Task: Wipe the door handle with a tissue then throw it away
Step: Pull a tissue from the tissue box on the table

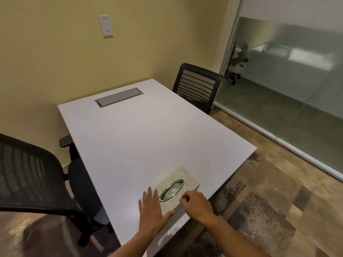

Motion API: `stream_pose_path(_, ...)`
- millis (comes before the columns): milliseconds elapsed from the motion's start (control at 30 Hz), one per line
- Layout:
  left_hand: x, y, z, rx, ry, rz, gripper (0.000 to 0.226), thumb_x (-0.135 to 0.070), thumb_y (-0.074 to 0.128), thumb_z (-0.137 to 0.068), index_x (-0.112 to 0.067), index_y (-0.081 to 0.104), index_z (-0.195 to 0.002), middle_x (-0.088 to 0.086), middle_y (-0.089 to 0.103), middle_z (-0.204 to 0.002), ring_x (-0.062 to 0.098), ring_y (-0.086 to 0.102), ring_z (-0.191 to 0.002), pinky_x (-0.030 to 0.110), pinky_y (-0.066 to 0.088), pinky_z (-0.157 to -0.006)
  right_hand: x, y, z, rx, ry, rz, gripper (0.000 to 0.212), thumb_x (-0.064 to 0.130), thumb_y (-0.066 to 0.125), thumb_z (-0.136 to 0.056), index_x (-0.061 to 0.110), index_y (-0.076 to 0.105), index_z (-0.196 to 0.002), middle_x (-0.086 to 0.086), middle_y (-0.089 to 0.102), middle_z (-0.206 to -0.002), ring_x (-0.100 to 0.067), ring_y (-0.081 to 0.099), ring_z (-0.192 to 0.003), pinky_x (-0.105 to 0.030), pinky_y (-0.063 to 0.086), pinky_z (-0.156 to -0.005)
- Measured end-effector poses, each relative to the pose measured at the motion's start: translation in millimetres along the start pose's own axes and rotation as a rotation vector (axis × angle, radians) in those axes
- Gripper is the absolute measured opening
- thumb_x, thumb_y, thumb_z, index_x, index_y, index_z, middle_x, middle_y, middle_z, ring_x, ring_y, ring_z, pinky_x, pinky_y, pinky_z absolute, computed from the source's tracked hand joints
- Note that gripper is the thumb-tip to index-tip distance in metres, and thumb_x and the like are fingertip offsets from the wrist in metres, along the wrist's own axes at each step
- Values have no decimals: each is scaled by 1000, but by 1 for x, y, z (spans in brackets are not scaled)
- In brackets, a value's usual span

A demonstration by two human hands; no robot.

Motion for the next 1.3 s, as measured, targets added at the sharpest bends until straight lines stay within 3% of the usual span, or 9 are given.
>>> stream_pose_path(133, -4, 7, -18, 66, 28, -67, 139, -102, -10, -53, -10, -17, -157, 14, -27, -164, 37, -26, -151, 56, -15, -120, 9, 12, -22, -9, 30, 1, 33, 40, 50, -93, 27, 73, -113, 6, 69, -117, -15, 65, -99, -34, 55, -83)
stream_pose_path(167, -6, 6, -20, 62, 38, -78, 139, -101, -10, -55, -7, -11, -158, 16, -20, -166, 39, -22, -151, 57, -15, -120, 11, 17, -27, -22, 39, 3, 32, 39, 49, -94, 27, 73, -113, 6, 67, -119, -15, 65, -100, -34, 55, -83)
stream_pose_path(267, -13, 3, -20, -52, 92, -115, 123, -93, 9, -77, 1, 30, -154, 24, 31, -160, 48, 16, -151, 60, -3, -117, 17, 27, -37, -70, 76, 11, 28, 37, 50, -97, 28, 75, -105, 5, 62, -121, -15, 65, -97, -33, 55, -81)
stream_pose_path(333, -16, 3, -19, -73, 114, -101, 110, -86, 15, -84, 0, 28, -150, 24, 40, -155, 49, 28, -146, 63, 8, -113, 19, 33, -45, -90, 92, 59, 29, 37, 49, -97, 26, 75, -89, 5, 62, -115, -15, 65, -89, -35, 56, -77)
stream_pose_path(467, -16, 6, -21, -92, 106, -108, 110, -85, 20, -84, 2, 44, -148, 24, 42, -154, 48, 35, -144, 71, 20, -112, 27, 36, -59, -138, 111, 193, 30, 38, 48, -95, 24, 72, -82, 4, 65, -106, -15, 65, -86, -35, 55, -71)
stream_pose_path(600, -14, 11, -23, -56, 117, -134, 108, -85, 27, -84, 1, 52, -143, 25, 46, -151, 47, 40, -141, 68, 22, -113, 31, 37, -68, -129, 120, 303, 24, 33, 52, -94, 24, 72, -84, 4, 68, -102, -18, 65, -86, -35, 54, -75)
stream_pose_path(800, -10, 16, -27, -51, 120, -130, 109, -86, 32, -83, 2, 49, -145, 27, 45, -152, 49, 38, -143, 69, 19, -115, 29, 40, -77, -82, 162, 326, 20, 29, 54, -94, 22, 69, -84, 4, 71, -94, -18, 68, -78, -28, 41, -60)
stream_pose_path(1100, -7, 23, -30, -62, 116, -102, 109, -86, 34, -81, -1, 46, -148, 25, 41, -155, 47, 34, -145, 69, 20, -116, 33, 43, -81, -10, 133, 310, 21, 22, 48, -93, 17, 68, -93, -2, 69, -104, -23, 68, -85, -29, 39, -63)
stream_pose_path(1300, -6, 23, -29, -81, 123, -103, 107, -86, 35, -82, -4, 46, -149, 25, 40, -156, 48, 34, -145, 70, 20, -116, 32, 40, -75, -9, 74, 196, 11, 25, 48, -87, 21, 53, -77, -3, 66, -97, -18, 58, -66, -27, 34, -51)
Point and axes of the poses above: each hand's wrist, its own z-axis away from the middle knuckle, its own y-axis out of the palm, x = y × z, the point moved 3 cm from there along -z, towards the middle knuckle
